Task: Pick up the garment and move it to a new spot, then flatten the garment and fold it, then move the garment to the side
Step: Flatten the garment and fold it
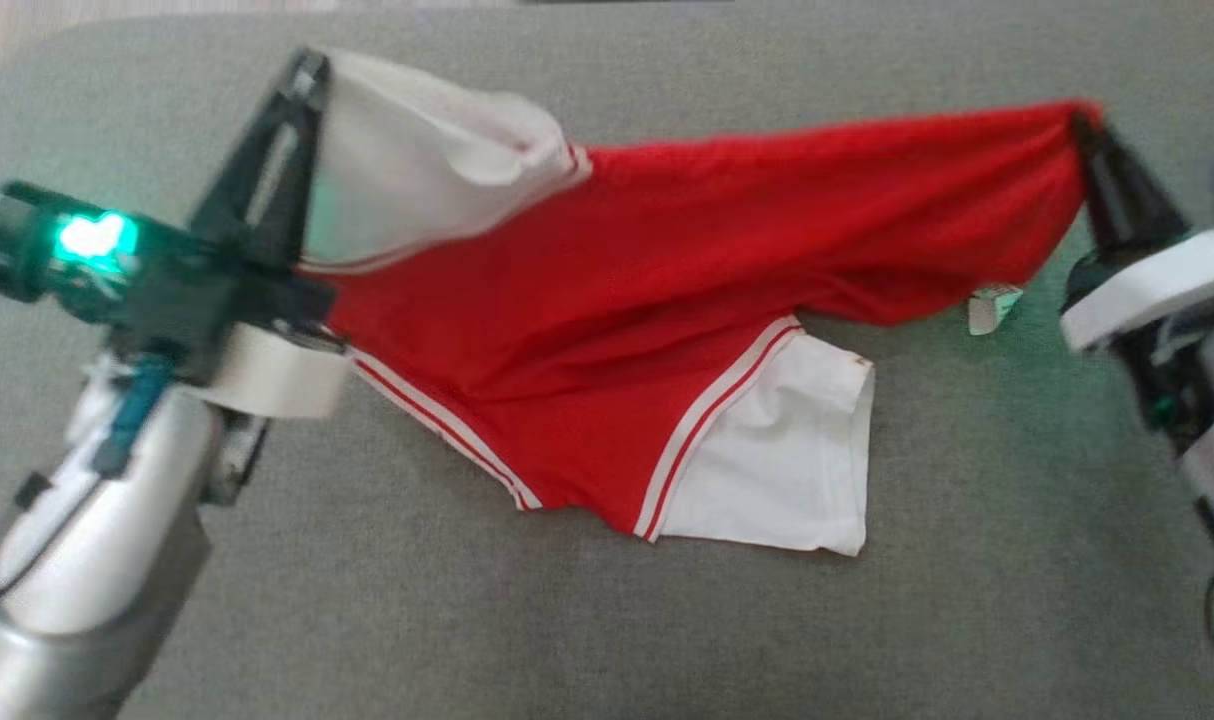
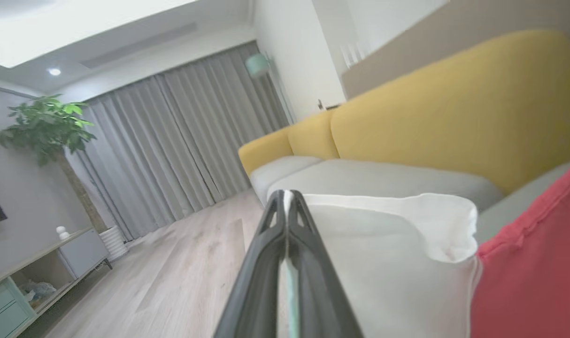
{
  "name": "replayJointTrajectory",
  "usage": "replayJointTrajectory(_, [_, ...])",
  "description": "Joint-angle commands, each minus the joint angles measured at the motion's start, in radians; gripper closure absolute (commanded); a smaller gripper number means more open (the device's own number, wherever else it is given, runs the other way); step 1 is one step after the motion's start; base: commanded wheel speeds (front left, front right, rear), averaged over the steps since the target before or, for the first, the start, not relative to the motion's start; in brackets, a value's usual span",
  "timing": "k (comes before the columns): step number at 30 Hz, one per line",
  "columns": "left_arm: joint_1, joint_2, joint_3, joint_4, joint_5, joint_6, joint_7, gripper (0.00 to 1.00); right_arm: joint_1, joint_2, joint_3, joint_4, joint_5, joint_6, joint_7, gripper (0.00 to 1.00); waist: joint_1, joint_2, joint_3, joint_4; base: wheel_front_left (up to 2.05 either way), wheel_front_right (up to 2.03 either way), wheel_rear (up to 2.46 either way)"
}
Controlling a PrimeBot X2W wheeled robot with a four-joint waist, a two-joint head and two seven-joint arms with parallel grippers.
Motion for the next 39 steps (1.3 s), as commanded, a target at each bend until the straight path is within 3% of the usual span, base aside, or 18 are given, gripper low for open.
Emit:
replayJointTrajectory(1, [-0.046,0.055,0.076,-0.047,-0.023,-0.001,-0.017,1.00,-0.031,-0.040,-0.016,-0.055,-0.004,-0.001,-0.012,1.00,0.0000,-0.0001,-0.020,-0.012,0.00,0.00,0.00])
replayJointTrajectory(11, [-0.147,0.164,0.215,-0.153,-0.127,-0.065,-0.037,1.00,-0.050,-0.161,-0.177,-0.352,-0.069,-0.001,-0.014,1.00,0.0000,-0.0001,-0.108,-0.055,0.00,0.00,0.00])
replayJointTrajectory(16, [-0.240,0.198,0.249,-0.211,-0.163,-0.100,0.001,1.00,-0.054,-0.175,-0.272,-0.480,-0.105,-0.001,-0.005,1.00,0.0000,-0.0001,-0.141,-0.083,0.00,0.00,0.00])
replayJointTrajectory(22, [-0.399,0.192,0.254,-0.221,-0.200,-0.144,0.050,1.00,-0.100,-0.159,-0.361,-0.578,-0.160,-0.001,0.068,1.00,0.0000,-0.0001,-0.164,-0.106,0.00,0.00,0.00])
replayJointTrajectory(29, [-0.560,0.150,0.229,-0.078,-0.240,-0.188,0.103,1.00,-0.197,-0.137,-0.349,-0.553,-0.196,-0.001,0.139,1.00,0.0000,-0.0001,-0.148,-0.108,0.00,0.00,0.00])
replayJointTrajectory(34, [-0.646,0.128,0.168,0.089,-0.237,-0.228,0.161,1.00,-0.304,-0.117,-0.260,-0.447,-0.209,-0.001,0.176,1.00,0.0000,-0.0001,-0.073,-0.096,0.00,0.00,0.00])
replayJointTrajectory(39, [-0.751,0.095,0.116,0.247,-0.187,-0.249,0.118,1.00,-0.438,-0.102,-0.184,-0.310,-0.240,-0.001,0.138,1.00,0.0000,-0.0001,0.042,-0.075,0.00,0.00,0.00])
